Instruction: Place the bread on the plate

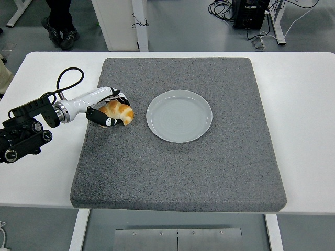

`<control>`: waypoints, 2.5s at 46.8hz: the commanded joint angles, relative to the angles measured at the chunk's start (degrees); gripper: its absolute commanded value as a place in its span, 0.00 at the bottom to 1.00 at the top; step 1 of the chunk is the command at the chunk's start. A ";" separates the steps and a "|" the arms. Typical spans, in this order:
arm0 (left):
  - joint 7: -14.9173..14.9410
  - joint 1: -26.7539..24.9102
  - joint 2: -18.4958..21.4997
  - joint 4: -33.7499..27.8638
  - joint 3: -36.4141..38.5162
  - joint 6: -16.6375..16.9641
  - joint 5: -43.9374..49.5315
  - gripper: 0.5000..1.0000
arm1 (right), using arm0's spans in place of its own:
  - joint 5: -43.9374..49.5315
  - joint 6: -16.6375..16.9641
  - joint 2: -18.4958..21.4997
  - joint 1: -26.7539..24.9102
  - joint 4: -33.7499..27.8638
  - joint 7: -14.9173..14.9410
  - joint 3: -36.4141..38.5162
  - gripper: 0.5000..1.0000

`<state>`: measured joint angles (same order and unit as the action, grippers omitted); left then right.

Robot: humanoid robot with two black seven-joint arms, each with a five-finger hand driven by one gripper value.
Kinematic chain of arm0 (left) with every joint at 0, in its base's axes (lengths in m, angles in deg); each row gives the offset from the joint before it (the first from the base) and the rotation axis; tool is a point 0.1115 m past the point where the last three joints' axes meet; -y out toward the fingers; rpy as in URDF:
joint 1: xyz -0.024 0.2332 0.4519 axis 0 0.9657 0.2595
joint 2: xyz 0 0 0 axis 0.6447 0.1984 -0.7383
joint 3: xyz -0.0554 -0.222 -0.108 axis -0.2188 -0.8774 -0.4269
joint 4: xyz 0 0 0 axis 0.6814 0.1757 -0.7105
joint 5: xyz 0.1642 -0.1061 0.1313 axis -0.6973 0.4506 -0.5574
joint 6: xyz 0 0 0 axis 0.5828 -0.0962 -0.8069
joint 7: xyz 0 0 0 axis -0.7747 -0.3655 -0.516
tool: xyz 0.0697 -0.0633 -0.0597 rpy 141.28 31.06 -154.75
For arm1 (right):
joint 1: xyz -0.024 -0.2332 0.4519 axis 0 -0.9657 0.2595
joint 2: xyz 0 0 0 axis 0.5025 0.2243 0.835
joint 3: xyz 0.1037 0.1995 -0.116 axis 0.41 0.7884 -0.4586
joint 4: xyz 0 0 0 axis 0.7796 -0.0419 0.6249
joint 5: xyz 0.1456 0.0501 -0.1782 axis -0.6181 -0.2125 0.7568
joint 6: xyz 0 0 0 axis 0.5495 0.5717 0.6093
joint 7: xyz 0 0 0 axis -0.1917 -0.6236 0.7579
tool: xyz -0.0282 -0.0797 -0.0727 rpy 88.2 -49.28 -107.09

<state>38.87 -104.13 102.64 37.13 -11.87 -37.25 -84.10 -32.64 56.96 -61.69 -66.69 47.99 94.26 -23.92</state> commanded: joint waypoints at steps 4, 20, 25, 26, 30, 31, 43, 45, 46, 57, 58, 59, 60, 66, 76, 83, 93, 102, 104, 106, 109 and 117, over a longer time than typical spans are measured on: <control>-0.15 -1.44 0.26 -0.31 -0.04 -0.42 0.03 0.00 | 0.00 0.00 0.00 0.00 0.00 0.00 0.03 1.00; -0.50 -7.42 2.89 -1.54 -0.04 -3.93 -0.06 0.00 | 0.00 0.00 0.00 0.00 0.00 0.00 -0.06 1.00; -0.41 -9.35 4.30 -2.95 -0.12 -5.16 -0.06 0.00 | 0.00 0.00 0.00 0.00 0.00 0.00 0.03 1.00; -0.41 -9.88 4.56 -3.30 -0.12 -5.51 -0.06 0.00 | 0.00 0.00 0.00 0.00 0.00 0.00 0.03 1.00; -0.41 -11.81 5.27 -4.01 -0.12 -6.31 -0.06 0.00 | 0.00 0.00 0.00 0.00 0.00 0.00 -0.06 1.00; -0.41 -12.25 5.35 -4.01 -0.12 -6.48 -0.06 0.00 | 0.00 0.00 0.00 0.00 0.00 0.00 -0.06 1.00; -1.20 -17.79 5.97 -4.01 -0.04 -8.86 -0.15 0.00 | 0.00 0.00 0.00 0.00 0.00 0.00 -0.06 1.00; -1.20 -18.49 5.97 -4.01 -0.04 -9.29 -0.23 0.00 | 0.00 0.00 0.00 0.00 0.00 0.00 0.03 1.00; -1.20 -18.76 5.97 -4.01 -0.04 -9.47 -0.23 0.00 | 0.00 0.00 0.00 0.00 0.00 0.00 0.03 1.00; -1.47 -21.92 4.39 -4.01 -0.04 -10.35 -0.50 0.00 | 0.00 0.00 0.00 0.00 0.00 0.00 0.03 1.00; -1.47 -22.27 4.04 -4.01 -0.04 -10.35 -0.50 0.00 | 0.00 0.00 0.00 0.00 0.00 0.00 -0.06 1.00; -1.47 -22.62 3.69 -4.01 -0.04 -10.44 -0.50 0.00 | 0.00 0.00 0.00 0.00 0.00 0.00 0.03 1.00; -1.47 -22.98 3.42 -4.01 -0.04 -10.53 -0.50 0.00 | 0.00 0.00 0.00 0.00 0.00 0.00 0.03 1.00; -1.55 -24.73 3.16 -4.01 0.49 -10.61 -0.67 0.00 | 0.00 0.00 0.00 0.00 0.00 0.00 -0.06 1.00; -1.99 -27.46 1.49 -4.01 2.69 -10.70 -0.85 0.00 | 0.00 0.00 0.00 0.00 0.00 0.00 0.03 1.00; -2.26 -27.81 0.17 -4.01 2.86 -10.70 -1.03 0.00 | 0.00 0.00 0.00 0.00 0.00 0.00 0.03 1.00; -2.26 -29.13 -2.55 -4.01 3.83 -10.61 -3.22 0.00 | 0.00 0.00 0.00 0.00 0.00 0.00 0.03 1.00; -1.73 -30.71 -6.86 -4.01 4.97 -10.35 -3.13 0.00 | 0.00 0.00 0.00 0.00 0.00 0.00 -0.06 1.00; -1.64 -30.89 -7.82 -3.83 5.06 -10.35 -3.31 0.00 | 0.00 0.00 0.00 0.00 0.00 0.00 0.03 1.00; -1.55 -31.15 -8.88 -3.39 5.06 -10.35 -3.22 0.00 | 0.00 0.00 0.00 0.00 0.00 0.00 -0.06 1.00; -1.47 -31.33 -10.29 -2.95 5.41 -10.26 -3.22 0.00 | 0.00 0.00 0.00 0.00 0.00 0.00 0.03 1.00; -1.03 -31.42 -13.01 -1.37 6.99 -9.83 -3.31 0.00 | 0.00 0.00 0.00 0.00 0.00 0.08 0.03 1.00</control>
<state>37.84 -135.58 90.59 34.89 -5.52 -47.30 -87.31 -32.64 56.96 -61.69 -66.68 47.99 94.25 -23.92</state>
